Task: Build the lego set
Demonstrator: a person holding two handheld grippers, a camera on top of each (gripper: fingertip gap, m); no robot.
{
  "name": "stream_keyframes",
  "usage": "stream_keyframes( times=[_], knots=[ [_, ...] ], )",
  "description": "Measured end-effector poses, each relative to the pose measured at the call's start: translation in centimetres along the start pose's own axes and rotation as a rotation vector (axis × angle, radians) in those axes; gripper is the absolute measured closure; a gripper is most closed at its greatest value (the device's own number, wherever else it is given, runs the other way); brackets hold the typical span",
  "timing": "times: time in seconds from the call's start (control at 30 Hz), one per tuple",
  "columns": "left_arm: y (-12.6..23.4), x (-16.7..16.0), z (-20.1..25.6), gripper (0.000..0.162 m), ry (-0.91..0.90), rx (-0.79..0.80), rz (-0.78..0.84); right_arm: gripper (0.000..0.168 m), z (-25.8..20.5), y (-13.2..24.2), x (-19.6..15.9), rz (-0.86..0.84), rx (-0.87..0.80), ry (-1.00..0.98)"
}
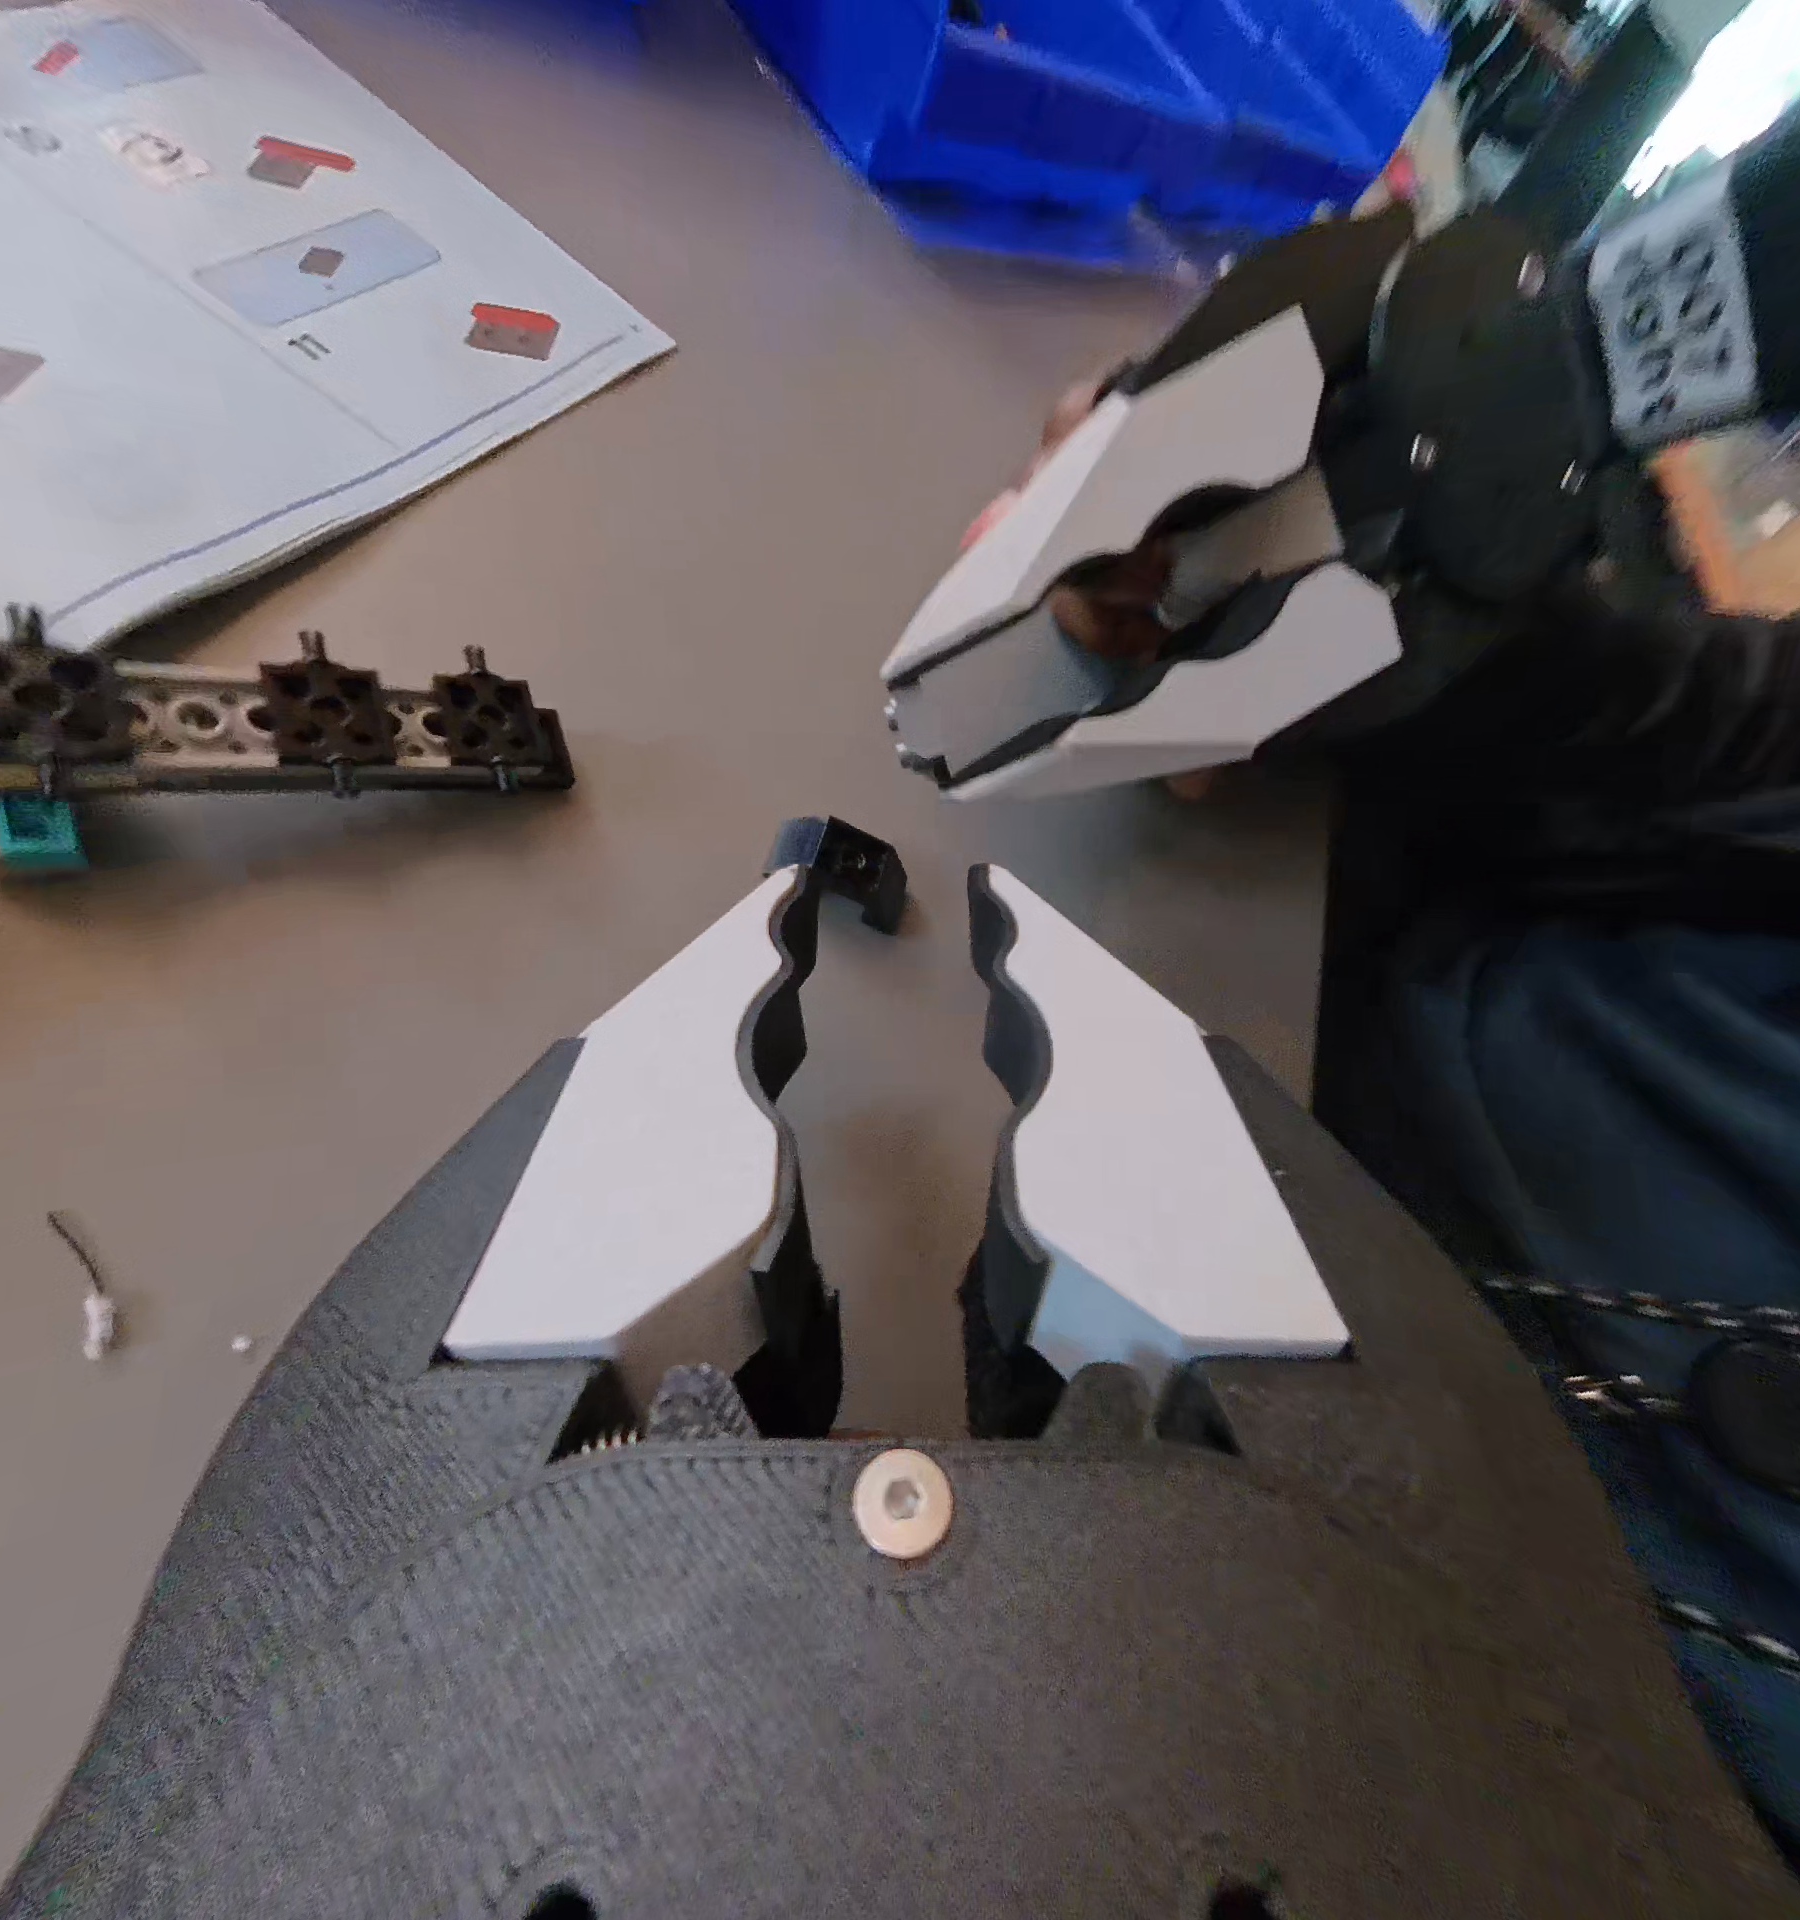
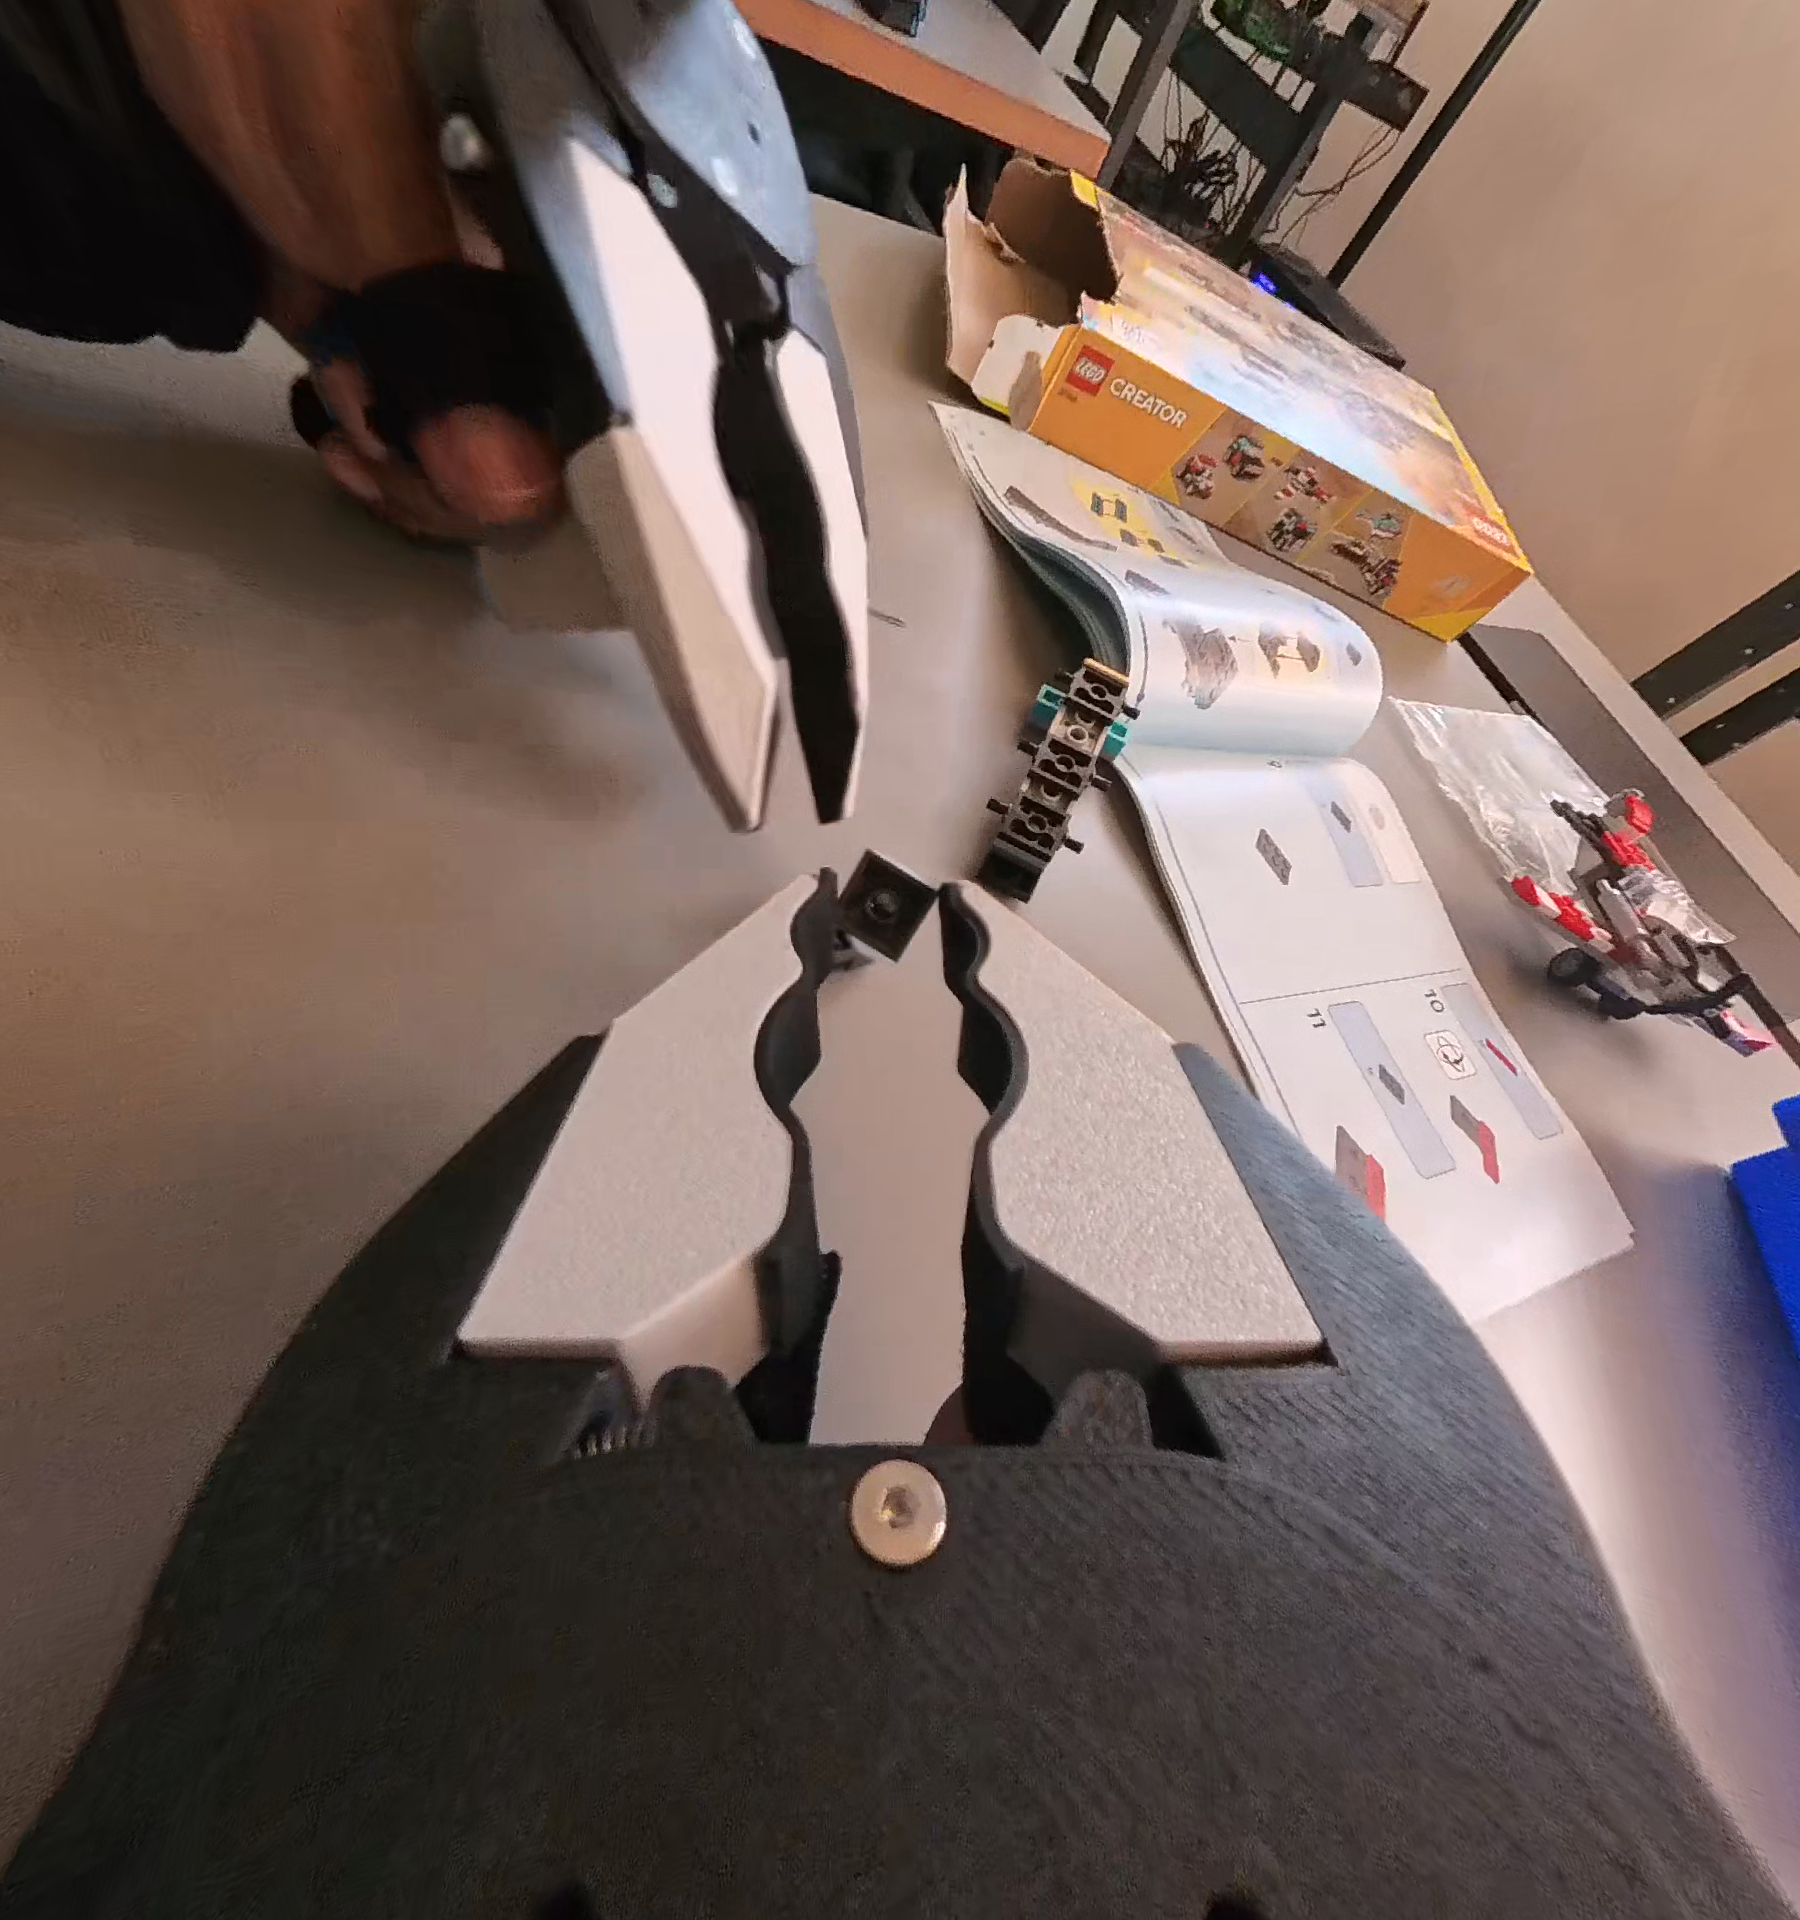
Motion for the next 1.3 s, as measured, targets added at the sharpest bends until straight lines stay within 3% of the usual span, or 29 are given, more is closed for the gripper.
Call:
stream_keyframes(
  times=[0.03,0.13,0.3,0.43,0.57,0.9,1.07,1.3],
  knots=[
    [-0.3,-0.1,0.2,0.133,-0.055,0.025,-0.015,0.148,0.2,0.1,-0.1,-0.004,-0.008,-0.004],
    [-1.1,-0.2,0.7,0.132,-0.190,0.087,-0.046,0.148,0.8,0.6,-0.6,0.001,-0.029,-0.036],
    [-1.7,-0.1,1.0,0.137,-0.255,0.120,-0.061,0.148,1.0,1.0,-0.9,-0.003,-0.035,-0.039],
    [-1.5,-0.1,1.2,0.140,-0.258,0.105,-0.057,0.148,0.9,1.0,-0.9,-0.008,-0.028,-0.028],
    [-1.7,-1.4,0.6,0.140,-0.258,0.133,-0.156,0.148,0.9,1.1,-0.9,-0.001,-0.021,-0.032],
    [-0.9,-0.3,1.1,0.136,-0.257,0.105,-0.069,0.148,0.9,1.2,-1.0,0.001,-0.020,-0.027],
    [-0.6,0.7,1.1,0.136,-0.176,0.059,0.022,0.148,0.7,1.3,-0.7,0.030,-0.009,-0.012],
    [0.1,1.9,0.4,0.136,0.151,-0.123,0.146,0.149,0.4,1.8,1.2,0.216,0.003,0.010]
  ],
)
Point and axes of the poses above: each gripper's, where its closed fingertips meet, y back along the fingers, x out of its top, z = x × y across the jaws, the point moved 6 cm from there along y, back along the fingers, and after that the axes turned 9 degrees about x, right-handed, at the moved point
